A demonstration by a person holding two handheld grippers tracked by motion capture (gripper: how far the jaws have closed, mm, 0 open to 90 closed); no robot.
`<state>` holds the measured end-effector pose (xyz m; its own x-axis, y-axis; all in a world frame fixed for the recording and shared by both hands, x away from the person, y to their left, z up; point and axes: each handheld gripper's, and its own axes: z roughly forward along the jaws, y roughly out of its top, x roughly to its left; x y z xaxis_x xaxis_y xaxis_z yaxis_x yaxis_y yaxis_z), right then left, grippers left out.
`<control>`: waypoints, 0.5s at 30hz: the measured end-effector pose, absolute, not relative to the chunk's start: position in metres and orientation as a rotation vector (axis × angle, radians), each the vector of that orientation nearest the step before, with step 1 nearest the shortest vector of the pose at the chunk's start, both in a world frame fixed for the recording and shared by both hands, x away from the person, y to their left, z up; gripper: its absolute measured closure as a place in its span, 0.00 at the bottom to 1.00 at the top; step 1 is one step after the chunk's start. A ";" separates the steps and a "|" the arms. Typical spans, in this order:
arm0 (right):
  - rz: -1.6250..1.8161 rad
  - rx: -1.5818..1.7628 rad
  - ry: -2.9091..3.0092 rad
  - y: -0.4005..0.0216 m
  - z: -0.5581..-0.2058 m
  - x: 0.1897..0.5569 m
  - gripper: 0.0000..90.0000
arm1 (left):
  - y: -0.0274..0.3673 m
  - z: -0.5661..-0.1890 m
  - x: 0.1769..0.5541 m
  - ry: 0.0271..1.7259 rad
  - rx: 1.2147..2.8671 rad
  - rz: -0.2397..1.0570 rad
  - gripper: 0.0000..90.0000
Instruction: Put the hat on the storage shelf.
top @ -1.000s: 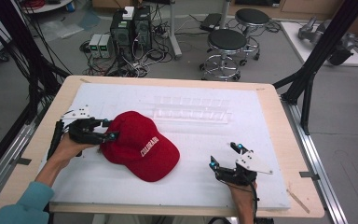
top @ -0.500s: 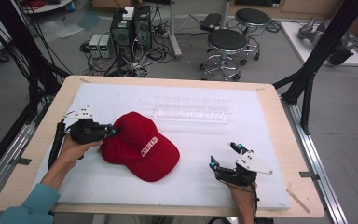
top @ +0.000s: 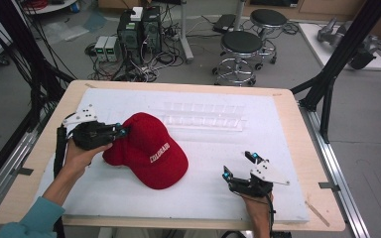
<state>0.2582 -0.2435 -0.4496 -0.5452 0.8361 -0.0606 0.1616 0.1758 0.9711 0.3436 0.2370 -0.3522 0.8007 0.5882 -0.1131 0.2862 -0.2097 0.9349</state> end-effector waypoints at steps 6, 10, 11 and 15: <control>1.412 0.962 1.846 -0.244 -0.449 0.260 0.11 | 0.216 -0.324 0.332 0.669 1.784 0.404 0.95; 1.409 0.973 1.861 -0.244 -0.449 0.261 0.11 | 0.207 -0.313 0.327 0.666 1.761 0.441 0.95; 1.408 0.976 1.868 -0.244 -0.449 0.262 0.11 | 0.205 -0.310 0.326 0.663 1.756 0.444 0.95; 1.407 0.985 1.884 -0.243 -0.448 0.264 0.11 | 0.199 -0.303 0.324 0.664 1.756 0.454 0.95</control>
<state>0.2644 -0.2433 -0.4477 -0.5565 0.8306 -0.0220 0.2147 0.1693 0.9619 0.3245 0.1986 -0.3026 0.7655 0.6426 -0.0327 0.2031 -0.1931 0.9599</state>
